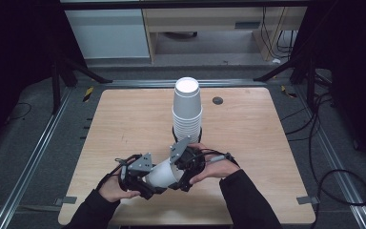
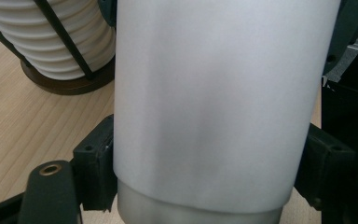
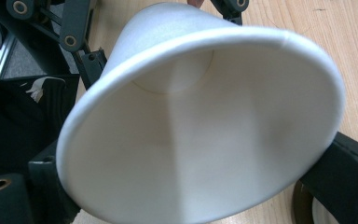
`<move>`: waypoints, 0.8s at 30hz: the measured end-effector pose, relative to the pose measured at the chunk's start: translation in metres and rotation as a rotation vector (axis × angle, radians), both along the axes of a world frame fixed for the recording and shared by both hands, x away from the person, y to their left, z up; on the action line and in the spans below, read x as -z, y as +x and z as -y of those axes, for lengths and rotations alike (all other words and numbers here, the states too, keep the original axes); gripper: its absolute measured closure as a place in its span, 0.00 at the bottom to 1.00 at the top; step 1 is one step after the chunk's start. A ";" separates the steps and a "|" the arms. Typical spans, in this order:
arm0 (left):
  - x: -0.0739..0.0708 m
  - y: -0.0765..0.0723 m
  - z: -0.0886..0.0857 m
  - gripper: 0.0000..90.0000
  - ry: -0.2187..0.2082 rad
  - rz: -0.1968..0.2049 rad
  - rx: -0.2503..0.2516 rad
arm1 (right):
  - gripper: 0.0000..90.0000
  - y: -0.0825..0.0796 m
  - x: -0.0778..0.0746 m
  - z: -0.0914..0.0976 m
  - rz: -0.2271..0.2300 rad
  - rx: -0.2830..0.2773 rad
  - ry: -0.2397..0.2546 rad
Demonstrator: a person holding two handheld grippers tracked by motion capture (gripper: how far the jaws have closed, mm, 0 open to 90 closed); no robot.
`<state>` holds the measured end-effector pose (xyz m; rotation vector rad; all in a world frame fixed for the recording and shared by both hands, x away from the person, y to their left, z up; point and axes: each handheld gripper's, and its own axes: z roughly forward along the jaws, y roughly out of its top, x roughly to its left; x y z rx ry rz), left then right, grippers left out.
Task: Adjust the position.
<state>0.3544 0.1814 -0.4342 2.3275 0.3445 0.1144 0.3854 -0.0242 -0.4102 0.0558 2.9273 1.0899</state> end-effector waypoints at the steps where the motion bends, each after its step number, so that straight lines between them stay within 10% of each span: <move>1: 0.000 0.000 0.000 0.24 -0.001 0.000 -0.002 | 0.07 0.000 0.000 0.000 -0.004 0.008 0.000; 12: 0.000 0.005 -0.008 0.24 -0.011 -0.011 -0.036 | 0.04 -0.003 -0.010 0.024 0.001 0.070 0.100; 24: -0.006 0.009 -0.019 0.24 -0.114 0.011 -0.114 | 0.05 -0.009 -0.013 0.070 0.029 0.247 0.301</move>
